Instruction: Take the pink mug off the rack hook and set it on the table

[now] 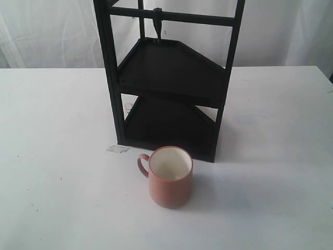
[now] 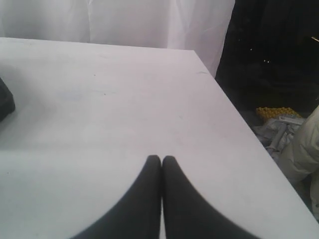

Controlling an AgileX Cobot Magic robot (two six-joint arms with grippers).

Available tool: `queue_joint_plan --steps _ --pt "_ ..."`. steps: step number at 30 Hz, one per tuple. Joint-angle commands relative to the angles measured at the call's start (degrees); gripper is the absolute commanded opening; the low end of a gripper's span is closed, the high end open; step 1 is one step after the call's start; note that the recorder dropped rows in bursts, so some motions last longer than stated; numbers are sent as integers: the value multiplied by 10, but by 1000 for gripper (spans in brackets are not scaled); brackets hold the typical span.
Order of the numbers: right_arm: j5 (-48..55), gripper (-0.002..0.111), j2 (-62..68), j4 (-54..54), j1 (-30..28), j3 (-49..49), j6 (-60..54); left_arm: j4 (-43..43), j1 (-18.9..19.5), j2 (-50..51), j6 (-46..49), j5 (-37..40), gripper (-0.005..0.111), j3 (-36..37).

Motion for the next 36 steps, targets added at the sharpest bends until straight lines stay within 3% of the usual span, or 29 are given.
queue_joint_plan --steps 1,36 --pt "9 0 -3 -7 -1 1 3 -3 -4 -2 -1 2 0 1" --pt "12 0 -3 -7 -1 1 3 -3 -4 -2 -1 2 0 1"
